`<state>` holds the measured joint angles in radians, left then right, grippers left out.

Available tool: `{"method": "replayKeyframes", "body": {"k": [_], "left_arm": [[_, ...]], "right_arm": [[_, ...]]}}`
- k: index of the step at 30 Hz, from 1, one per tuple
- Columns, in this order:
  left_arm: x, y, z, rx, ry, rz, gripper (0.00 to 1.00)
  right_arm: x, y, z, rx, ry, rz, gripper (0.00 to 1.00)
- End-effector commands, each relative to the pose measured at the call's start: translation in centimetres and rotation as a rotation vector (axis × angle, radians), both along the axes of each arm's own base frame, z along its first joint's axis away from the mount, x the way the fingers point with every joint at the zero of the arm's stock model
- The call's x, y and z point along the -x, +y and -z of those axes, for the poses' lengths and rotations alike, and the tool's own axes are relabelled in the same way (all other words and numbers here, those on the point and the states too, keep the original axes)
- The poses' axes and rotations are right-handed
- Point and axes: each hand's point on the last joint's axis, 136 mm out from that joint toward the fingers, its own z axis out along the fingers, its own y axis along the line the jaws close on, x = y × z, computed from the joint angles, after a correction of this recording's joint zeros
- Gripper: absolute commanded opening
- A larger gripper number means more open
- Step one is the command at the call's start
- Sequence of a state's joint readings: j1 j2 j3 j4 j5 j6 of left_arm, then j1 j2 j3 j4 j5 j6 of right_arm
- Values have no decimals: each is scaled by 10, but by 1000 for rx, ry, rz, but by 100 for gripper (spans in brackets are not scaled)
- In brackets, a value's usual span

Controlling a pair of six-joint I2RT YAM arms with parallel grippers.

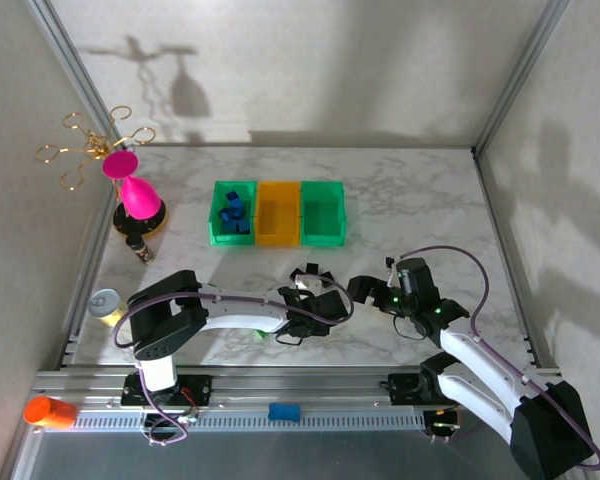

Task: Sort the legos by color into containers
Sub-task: Pick up the lego from the middle-left of the table.

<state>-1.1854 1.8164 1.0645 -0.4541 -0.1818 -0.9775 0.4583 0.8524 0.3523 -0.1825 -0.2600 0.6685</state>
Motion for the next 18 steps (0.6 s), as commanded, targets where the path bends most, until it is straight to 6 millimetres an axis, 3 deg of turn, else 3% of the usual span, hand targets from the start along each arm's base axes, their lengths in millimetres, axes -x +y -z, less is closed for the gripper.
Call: {"method": "replayKeyframes", "body": {"k": [1,10,18], "left_arm": [[-7,-2,4,-9,-29,-38,61],[-11,-5,-6,4,-54,-25,54],[-18,-11,-35,41,-104,-16,54]], "right_arm": [[0,1,0,-11,-13,-12,99],[-2,1,-4,-14,-26,-14,99],[-4,2,-10,-14,-45,-22,99]]}}
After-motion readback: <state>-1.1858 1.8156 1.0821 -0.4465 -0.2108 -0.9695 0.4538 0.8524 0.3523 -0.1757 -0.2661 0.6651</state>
